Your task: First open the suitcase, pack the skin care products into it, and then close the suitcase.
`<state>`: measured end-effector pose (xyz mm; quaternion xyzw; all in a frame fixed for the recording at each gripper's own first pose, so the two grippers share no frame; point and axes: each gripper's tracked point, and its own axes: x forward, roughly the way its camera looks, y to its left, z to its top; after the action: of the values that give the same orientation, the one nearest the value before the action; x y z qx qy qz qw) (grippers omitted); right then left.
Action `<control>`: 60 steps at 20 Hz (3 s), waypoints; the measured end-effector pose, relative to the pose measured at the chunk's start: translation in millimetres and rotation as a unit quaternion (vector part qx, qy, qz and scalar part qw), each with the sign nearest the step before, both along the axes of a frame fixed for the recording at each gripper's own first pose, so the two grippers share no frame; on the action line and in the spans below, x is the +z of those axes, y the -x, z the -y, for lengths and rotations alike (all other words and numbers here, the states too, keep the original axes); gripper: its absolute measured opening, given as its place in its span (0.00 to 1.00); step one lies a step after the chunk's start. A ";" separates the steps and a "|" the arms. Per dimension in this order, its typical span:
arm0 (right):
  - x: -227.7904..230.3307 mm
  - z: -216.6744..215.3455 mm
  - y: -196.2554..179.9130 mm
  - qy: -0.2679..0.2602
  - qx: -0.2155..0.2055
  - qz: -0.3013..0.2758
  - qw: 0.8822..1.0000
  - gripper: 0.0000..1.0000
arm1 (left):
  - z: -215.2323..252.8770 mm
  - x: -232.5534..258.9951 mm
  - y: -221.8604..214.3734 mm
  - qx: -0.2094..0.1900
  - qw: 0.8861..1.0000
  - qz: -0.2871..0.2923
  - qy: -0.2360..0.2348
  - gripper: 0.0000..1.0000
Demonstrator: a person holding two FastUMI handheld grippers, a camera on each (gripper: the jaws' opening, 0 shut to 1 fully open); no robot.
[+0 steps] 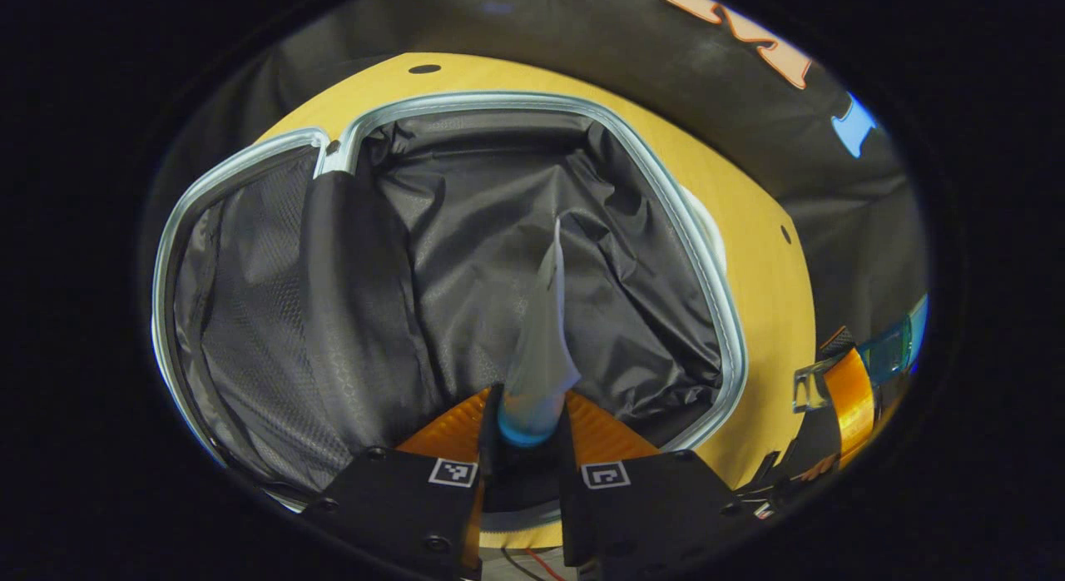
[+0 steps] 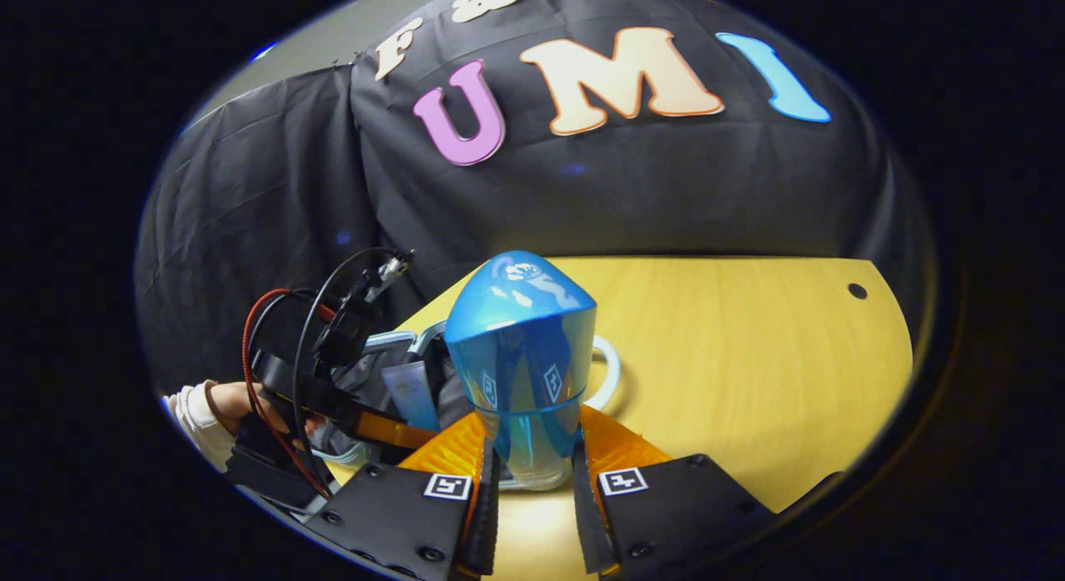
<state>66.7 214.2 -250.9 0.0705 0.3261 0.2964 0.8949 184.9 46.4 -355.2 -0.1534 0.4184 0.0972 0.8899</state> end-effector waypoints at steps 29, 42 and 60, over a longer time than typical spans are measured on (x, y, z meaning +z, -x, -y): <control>-90.7 -78.3 18.8 0.139 0.086 -0.102 0.981 1.00 | -222.7 106.1 225.5 0.286 0.945 0.156 0.018 0.85; 29.7 6.4 17.0 0.094 -0.018 0.027 0.995 0.98 | -316.0 43.6 201.5 0.285 0.948 0.125 0.065 0.74; 54.2 66.0 22.7 0.082 -0.100 0.045 0.991 0.95 | -294.4 97.6 192.9 0.242 0.960 0.138 0.028 0.04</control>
<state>44.0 148.2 -196.7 0.0157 0.3002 0.1809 0.9364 -8.0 340.8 -257.6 -0.2866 0.2449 0.2755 0.8843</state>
